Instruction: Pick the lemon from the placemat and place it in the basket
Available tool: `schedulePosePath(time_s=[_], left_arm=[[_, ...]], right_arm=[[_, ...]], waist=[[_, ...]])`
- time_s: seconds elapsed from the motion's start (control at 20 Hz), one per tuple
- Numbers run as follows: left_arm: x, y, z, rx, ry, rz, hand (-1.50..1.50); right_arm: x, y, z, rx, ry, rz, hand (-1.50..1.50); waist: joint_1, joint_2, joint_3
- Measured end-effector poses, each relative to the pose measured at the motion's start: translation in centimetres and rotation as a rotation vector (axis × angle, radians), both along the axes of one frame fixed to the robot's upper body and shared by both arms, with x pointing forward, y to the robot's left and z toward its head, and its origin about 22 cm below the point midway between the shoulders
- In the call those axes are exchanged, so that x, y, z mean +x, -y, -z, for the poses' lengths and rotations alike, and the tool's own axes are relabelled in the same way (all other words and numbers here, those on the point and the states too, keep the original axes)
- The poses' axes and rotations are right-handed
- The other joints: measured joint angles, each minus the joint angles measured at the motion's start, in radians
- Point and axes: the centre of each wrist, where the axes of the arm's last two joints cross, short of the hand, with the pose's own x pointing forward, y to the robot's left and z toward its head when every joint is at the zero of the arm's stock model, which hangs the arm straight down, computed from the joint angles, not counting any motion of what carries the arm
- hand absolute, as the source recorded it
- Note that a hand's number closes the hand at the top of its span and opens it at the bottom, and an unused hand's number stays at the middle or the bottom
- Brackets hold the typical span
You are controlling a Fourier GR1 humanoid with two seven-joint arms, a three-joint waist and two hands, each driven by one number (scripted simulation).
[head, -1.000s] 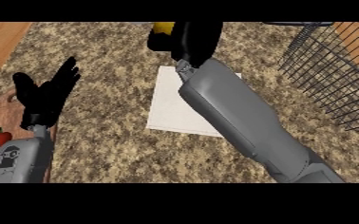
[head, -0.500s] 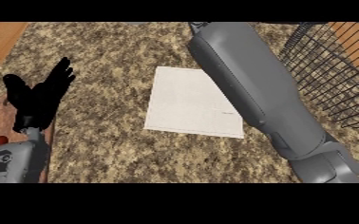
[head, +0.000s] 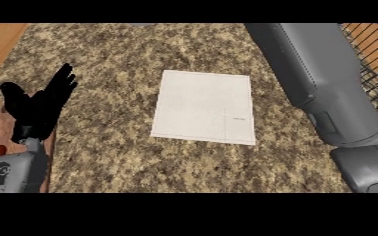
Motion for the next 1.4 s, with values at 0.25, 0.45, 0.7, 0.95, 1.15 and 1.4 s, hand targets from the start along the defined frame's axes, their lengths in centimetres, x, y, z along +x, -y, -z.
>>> schedulePosePath(time_s=[0.25, 0.45, 0.7, 0.95, 1.15, 1.4], left_arm=[[-0.1, -0.8, -0.1, -0.003, 0.005, -0.008, 0.0], [-0.2, -0.4, 0.6, -0.007, 0.003, -0.015, 0.0], [0.1, -0.2, -0.1, -0.005, 0.003, -0.013, 0.0], [0.3, -0.2, 0.0, -0.008, 0.009, -0.007, 0.0], [0.0, -0.5, -0.1, -0.002, 0.005, -0.003, 0.0], [0.1, 0.0, 0.3, -0.003, 0.001, 0.001, 0.0]], right_arm=[[1.0, 3.9, 0.7, -0.001, -0.027, 0.084, 1.5], [0.9, 7.0, 2.3, 0.016, -0.045, 0.116, 1.5], [0.4, 11.2, 4.3, 0.03, -0.059, 0.153, 1.5], [-0.8, 14.4, 7.0, 0.07, -0.05, 0.164, 1.5], [-1.2, 16.9, 8.6, 0.083, -0.025, 0.248, -1.5], [-1.5, 19.3, 10.6, 0.122, -0.027, 0.305, -1.5]], waist=[[-0.006, -0.002, 0.0], [-0.014, -0.003, 0.001], [-0.013, -0.002, 0.001], [-0.013, -0.001, 0.001], [-0.009, 0.001, 0.001], [-0.004, 0.002, 0.001]])
